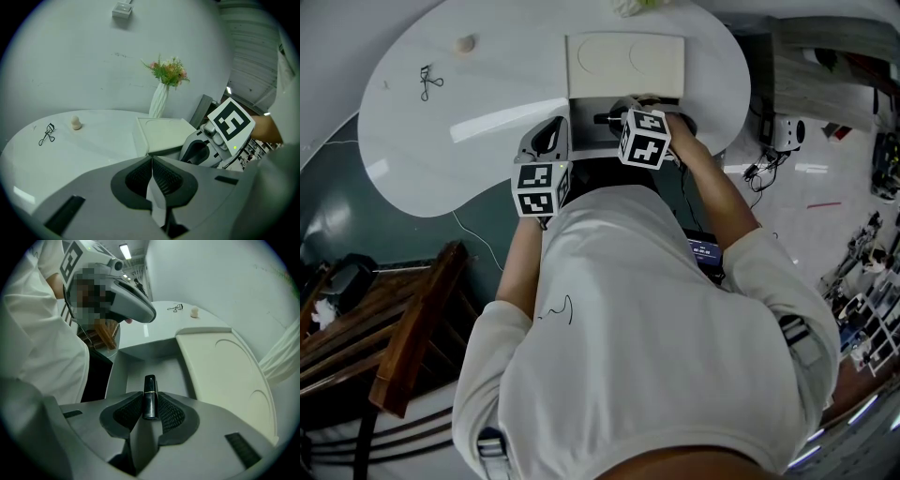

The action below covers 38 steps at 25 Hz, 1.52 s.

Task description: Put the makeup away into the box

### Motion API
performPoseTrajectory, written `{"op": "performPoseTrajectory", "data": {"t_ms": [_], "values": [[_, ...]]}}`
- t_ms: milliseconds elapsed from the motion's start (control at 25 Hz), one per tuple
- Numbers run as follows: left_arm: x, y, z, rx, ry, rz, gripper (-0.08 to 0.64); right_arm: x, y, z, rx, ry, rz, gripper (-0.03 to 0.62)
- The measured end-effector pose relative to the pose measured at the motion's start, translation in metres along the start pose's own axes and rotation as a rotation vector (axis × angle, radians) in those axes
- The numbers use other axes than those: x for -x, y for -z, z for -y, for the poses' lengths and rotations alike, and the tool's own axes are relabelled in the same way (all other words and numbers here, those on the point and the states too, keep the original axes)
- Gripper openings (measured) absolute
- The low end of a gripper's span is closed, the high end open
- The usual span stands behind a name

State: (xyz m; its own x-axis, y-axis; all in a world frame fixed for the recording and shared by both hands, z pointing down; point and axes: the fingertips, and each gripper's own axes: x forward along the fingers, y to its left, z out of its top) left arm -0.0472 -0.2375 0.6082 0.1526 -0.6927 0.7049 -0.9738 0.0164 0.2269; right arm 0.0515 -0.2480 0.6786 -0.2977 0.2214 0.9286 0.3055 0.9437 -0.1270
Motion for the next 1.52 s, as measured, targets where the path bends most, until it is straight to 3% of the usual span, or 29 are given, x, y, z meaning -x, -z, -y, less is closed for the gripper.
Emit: {"op": "performPoseTrajectory", "data": {"t_ms": [280,440,560,600,680,720,920,1160,1280,1520], "values": [[0.003,0.002,0.006,0.008,-0.006,0.010,0.021,-0.001,0.002,0.001,-0.037,0.047,0.021,0.104],[0.007,0.004,0.009,0.021,-0.023,0.022,0.021,0.007,0.000,-0.002,-0.059,0.070,0.066,0.158],[0.010,-0.002,0.011,0.012,-0.027,0.048,0.021,0.020,-0.001,-0.001,-0.084,0.119,0.105,0.143],[0.011,-0.006,0.012,0.006,-0.023,0.060,0.021,0.027,-0.002,0.002,-0.104,0.149,0.126,0.111],[0.015,-0.009,0.016,-0.003,-0.012,0.080,0.021,0.041,-0.006,0.003,-0.164,0.215,0.182,0.010],[0.017,-0.010,0.019,-0.007,-0.005,0.087,0.021,0.047,-0.009,0.002,-0.199,0.241,0.213,-0.002],[0.035,-0.009,0.033,-0.029,0.061,0.118,0.021,0.069,-0.014,-0.008,-0.390,0.398,0.314,-0.002],[0.065,0.002,0.041,-0.057,0.117,0.163,0.021,0.092,-0.007,-0.034,-0.735,0.595,0.454,-0.002],[0.078,0.018,0.046,-0.051,0.151,0.171,0.021,0.101,-0.011,-0.057,-0.798,0.696,0.493,-0.002],[0.108,0.038,0.067,-0.087,0.204,0.201,0.021,0.125,-0.016,-0.111,-0.895,0.811,0.592,-0.002]]}}
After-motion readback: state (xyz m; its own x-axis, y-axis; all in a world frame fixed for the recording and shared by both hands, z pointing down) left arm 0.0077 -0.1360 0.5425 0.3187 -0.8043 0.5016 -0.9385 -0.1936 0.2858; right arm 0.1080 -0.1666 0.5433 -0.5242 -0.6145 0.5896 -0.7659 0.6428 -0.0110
